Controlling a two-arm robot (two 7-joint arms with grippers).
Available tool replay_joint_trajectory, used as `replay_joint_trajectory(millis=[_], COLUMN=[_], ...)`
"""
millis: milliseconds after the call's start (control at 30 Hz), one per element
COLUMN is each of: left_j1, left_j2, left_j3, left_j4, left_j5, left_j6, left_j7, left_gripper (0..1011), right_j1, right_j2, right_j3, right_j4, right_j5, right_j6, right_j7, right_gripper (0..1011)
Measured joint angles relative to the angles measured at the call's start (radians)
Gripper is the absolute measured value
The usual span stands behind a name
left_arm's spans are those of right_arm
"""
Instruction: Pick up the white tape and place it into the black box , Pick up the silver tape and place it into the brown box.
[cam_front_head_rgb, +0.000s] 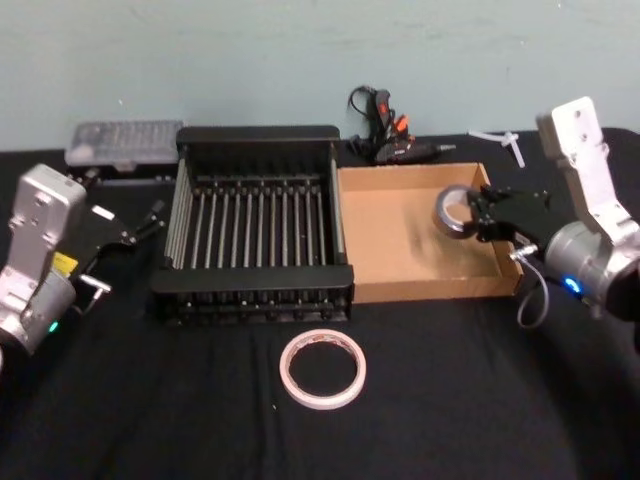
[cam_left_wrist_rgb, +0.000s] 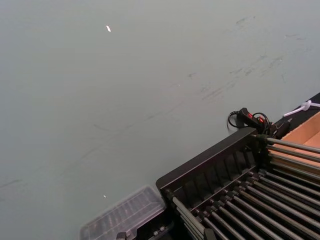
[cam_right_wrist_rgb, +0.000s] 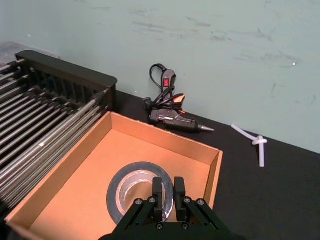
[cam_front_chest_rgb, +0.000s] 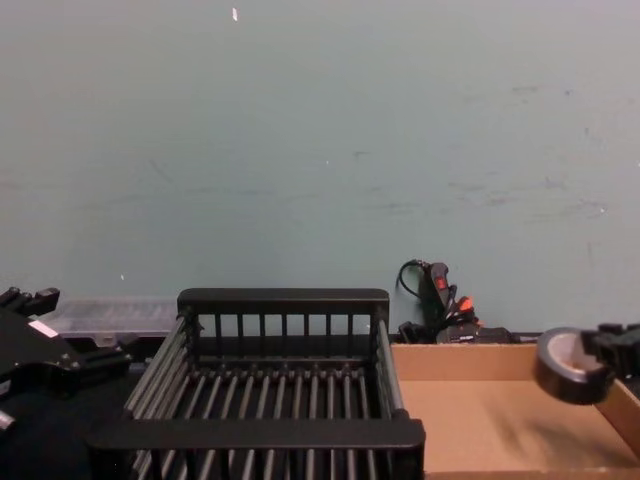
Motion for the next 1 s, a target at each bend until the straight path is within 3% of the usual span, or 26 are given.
replay_joint_trajectory(millis=[300, 500, 1000], left_j1=[0.000, 0.000, 0.000], left_j2=[0.000, 0.000, 0.000], left_j3=[0.000, 0.000, 0.000], left_j4=[0.000, 0.000, 0.000], left_j5=[0.000, 0.000, 0.000], left_j6=[0.000, 0.000, 0.000], left_j7=[0.000, 0.000, 0.000], left_gripper=[1001, 1001, 1001], right_j1=[0.063, 0.077, 0.080], right_j2=[-0.061, -0.085, -0.091], right_j3=[-0.018, -0.016, -0.014], right_j4=[0.149, 0.203, 0.214], right_j5=[-0.027, -0.037, -0.044], right_j6=[-0.027, -0.031, -0.034], right_j7=[0.001, 0.003, 0.003], right_gripper=[142, 142, 151])
